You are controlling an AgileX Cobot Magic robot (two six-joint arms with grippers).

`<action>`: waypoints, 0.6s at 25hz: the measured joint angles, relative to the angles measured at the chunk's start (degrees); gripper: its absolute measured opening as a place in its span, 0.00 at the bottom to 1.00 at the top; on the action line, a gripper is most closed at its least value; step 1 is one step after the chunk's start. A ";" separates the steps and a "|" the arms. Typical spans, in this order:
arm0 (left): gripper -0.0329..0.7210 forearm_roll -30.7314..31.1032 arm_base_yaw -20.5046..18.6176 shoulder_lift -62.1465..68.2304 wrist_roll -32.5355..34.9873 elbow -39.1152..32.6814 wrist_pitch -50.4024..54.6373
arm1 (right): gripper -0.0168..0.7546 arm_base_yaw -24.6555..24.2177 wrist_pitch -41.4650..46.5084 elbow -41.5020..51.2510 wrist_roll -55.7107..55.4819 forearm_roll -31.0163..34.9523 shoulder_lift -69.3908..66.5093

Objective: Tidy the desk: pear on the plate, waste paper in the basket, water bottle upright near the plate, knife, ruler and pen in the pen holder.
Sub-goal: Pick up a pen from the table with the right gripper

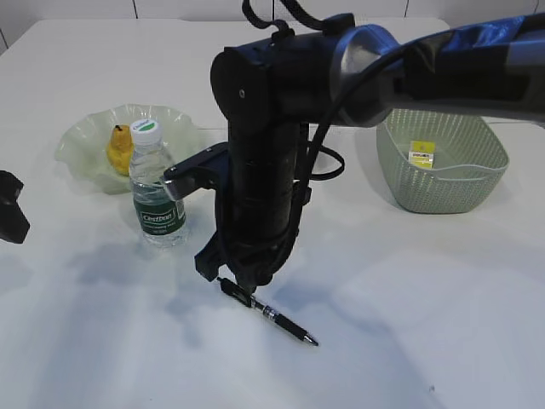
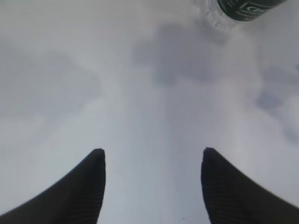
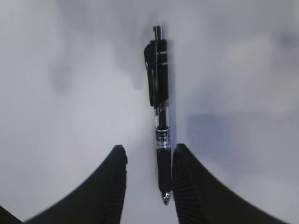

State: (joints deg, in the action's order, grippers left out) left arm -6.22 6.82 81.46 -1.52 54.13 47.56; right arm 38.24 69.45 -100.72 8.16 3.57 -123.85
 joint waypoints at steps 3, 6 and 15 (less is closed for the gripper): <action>0.65 0.00 0.00 0.00 0.00 0.00 -0.14 | 0.35 0.00 -0.85 0.82 -0.04 -0.83 0.00; 0.65 0.00 0.00 0.00 0.00 0.00 -0.23 | 0.35 0.12 -1.17 0.92 -0.13 -1.72 -0.62; 0.65 0.00 0.00 0.00 0.00 0.00 -0.23 | 0.47 1.68 -2.65 0.92 -0.13 -2.57 -4.13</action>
State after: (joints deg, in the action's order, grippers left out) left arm -6.22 6.82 81.46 -1.52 54.13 47.33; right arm 39.92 66.81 -99.80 8.03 1.00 -127.98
